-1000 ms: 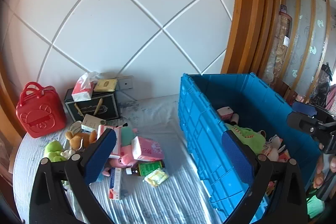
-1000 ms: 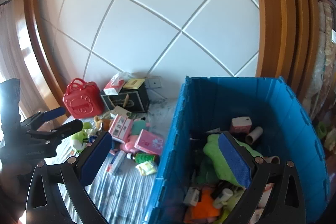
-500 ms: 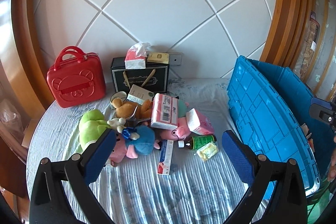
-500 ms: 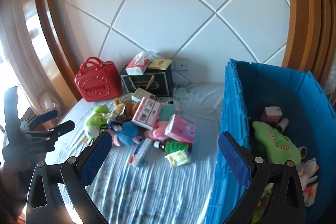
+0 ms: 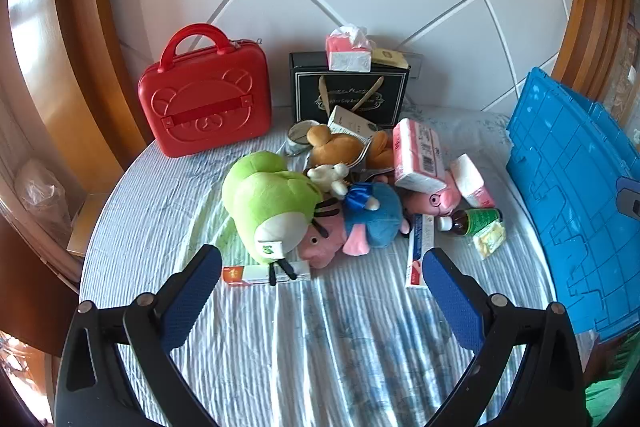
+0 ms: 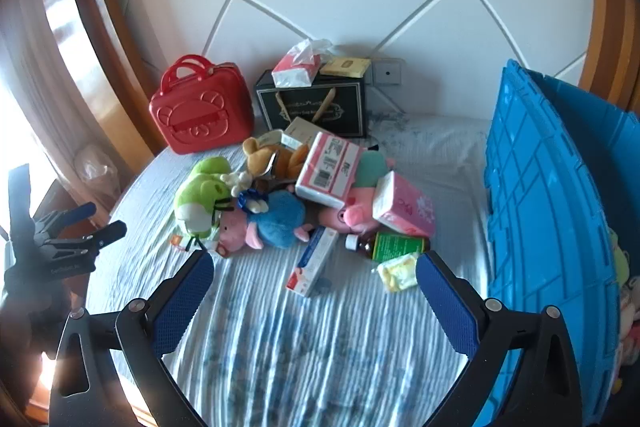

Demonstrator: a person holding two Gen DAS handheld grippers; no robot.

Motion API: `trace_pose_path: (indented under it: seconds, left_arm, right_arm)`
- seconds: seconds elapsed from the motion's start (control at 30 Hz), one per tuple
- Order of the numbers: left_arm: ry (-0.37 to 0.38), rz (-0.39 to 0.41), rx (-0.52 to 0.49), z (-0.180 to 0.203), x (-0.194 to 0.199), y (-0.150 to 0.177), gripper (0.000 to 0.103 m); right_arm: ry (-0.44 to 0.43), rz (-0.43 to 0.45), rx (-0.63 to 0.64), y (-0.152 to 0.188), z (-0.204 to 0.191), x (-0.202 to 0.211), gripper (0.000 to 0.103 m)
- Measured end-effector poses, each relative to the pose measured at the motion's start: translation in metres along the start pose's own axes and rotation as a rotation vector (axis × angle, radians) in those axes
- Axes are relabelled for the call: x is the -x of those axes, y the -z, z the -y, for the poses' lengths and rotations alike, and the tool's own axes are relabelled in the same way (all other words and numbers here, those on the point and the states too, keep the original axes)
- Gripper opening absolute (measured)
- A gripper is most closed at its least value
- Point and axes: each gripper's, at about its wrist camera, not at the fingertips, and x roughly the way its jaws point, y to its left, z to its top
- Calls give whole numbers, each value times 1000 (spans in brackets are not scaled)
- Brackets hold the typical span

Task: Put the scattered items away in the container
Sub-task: 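Move both tools back to the pile on the bed, then grasp the white-orange box with the left tool while the right tool grasps the blue-white ointment box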

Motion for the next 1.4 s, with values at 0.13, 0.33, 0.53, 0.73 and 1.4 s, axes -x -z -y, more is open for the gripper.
trace_pose_path:
  seconds: [0.13, 0.33, 0.53, 0.73, 1.4]
  left_arm:
    - [-4, -24, -34, -36, -25, 17, 102]
    - [-8, -42, -173, -73, -85, 45, 102]
    - [74, -58, -323, -91, -151, 63, 101]
    - [106, -85, -419, -94, -210, 75, 99]
    - [249, -157, -459, -67, -232, 109, 31]
  right_arm:
    - [10, -59, -3, 15, -20, -36, 103]
    - [36, -129, -8, 40, -44, -98, 103]
    - [82, -215, -25, 65, -52, -171, 103]
    - [140, -270, -76, 78, -42, -229, 103]
    - [237, -329, -194, 81, -5, -325, 74]
